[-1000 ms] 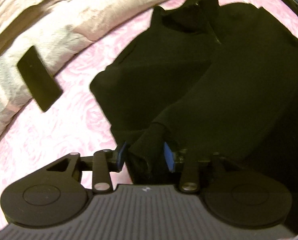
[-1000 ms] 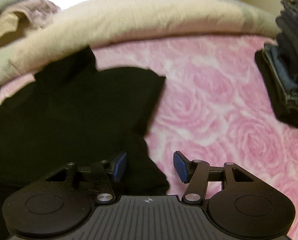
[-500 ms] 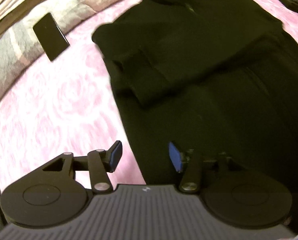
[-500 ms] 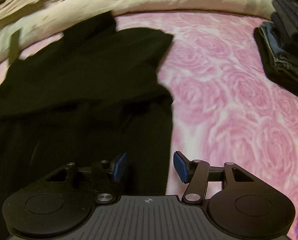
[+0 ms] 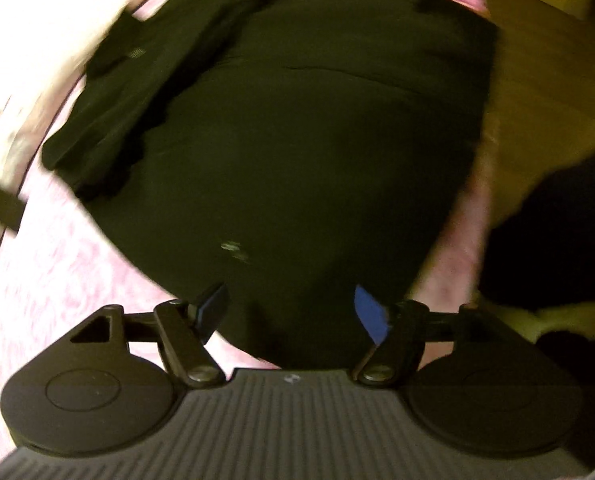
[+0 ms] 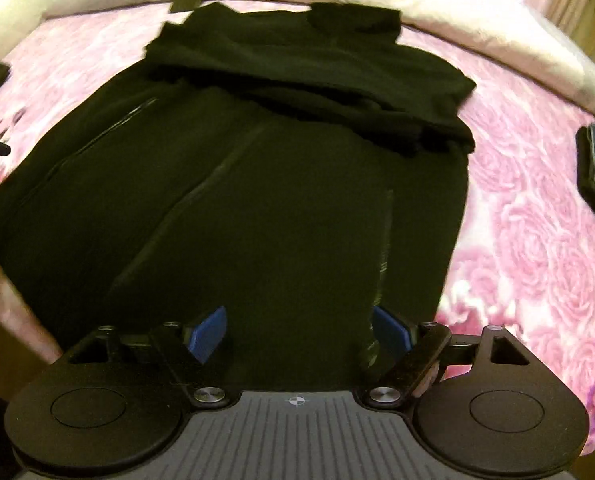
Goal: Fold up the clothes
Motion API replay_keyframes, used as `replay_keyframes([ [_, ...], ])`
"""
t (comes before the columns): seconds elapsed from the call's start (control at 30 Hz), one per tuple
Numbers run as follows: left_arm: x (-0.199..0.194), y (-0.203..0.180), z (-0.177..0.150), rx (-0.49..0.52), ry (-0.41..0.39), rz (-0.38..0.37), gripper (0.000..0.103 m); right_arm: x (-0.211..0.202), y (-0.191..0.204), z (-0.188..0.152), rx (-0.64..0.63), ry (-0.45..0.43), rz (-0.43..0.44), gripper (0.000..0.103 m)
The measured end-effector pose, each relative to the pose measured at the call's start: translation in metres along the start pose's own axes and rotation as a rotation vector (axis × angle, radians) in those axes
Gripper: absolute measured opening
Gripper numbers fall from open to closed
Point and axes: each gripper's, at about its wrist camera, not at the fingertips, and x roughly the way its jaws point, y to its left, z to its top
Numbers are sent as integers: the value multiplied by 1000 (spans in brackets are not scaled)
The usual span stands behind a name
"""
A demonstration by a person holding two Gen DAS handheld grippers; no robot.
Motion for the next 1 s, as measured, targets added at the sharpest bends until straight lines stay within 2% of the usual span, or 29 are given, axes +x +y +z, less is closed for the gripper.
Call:
replay_keyframes([
  [0.13, 7, -38, -27, 168, -7, 66, 66, -6, 31, -21, 2, -3, -44, 83],
  [0.33, 25, -71, -45, 369, 8, 231, 66, -10, 64, -37, -96, 5, -70, 83],
  [0.43, 40, -71, -46, 465, 5, 287, 67, -10, 75, -45, -154, 13, -70, 83],
  [0.6, 56, -66, -45, 566, -19, 313, 67, -10, 80, -62, -221, 31, -77, 83],
  [0.7, 46, -62, -43, 499, -3, 291, 40, -9, 83, -70, -270, 36, -90, 83],
  [0.73, 41, -59, -41, 471, -8, 289, 35, -9, 85, -72, -294, 34, -94, 83],
  [0.77, 35, -55, -39, 433, -20, 287, 32, -9, 88, -74, -325, 28, -96, 83],
  [0.83, 21, -35, -30, 273, -38, 251, 26, -9, 95, -78, -391, 15, -91, 83],
  [0.93, 7, 3, -18, 3, -46, 149, 24, -4, 107, -83, -487, -9, -79, 83],
  [1.0, 1, 28, -15, -139, -58, 95, 20, 0, 114, -84, -531, -24, -71, 83],
])
